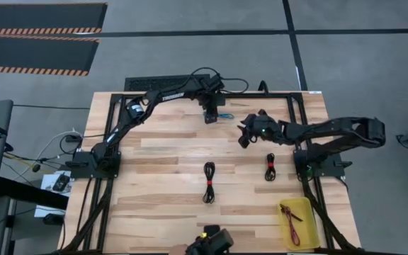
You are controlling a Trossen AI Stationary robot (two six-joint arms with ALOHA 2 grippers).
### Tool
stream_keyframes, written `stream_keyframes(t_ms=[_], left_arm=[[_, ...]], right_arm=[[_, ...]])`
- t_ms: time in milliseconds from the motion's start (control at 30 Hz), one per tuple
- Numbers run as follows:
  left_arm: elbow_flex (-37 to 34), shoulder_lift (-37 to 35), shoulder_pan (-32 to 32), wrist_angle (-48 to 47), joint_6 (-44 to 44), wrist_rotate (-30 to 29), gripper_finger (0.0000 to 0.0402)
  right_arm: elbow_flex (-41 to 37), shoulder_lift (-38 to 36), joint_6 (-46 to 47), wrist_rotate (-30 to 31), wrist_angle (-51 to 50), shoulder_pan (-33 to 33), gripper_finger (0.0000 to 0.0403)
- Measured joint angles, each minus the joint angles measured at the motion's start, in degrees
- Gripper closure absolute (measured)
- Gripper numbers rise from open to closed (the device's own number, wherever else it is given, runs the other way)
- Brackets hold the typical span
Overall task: Pick and place USB-C Cables
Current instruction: Put the blue charger cable into the yellow bin
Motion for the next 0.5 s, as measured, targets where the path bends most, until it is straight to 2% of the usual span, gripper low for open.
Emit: stream_keyframes(t_ms=[167, 500], left_arm=[[0.2, 0.0, 0.7, -3.5, 1.8, -2.4, 0.0233], [-1.5, 0.0, 3.2, -5.3, 2.4, 0.3, 0.0233]], right_arm=[[-0.1, -1.2, 1.0, -0.1, -1.7, 1.1, 0.0267], [-0.1, -1.0, 1.0, -0.1, -1.8, 1.1, 0.0274]])
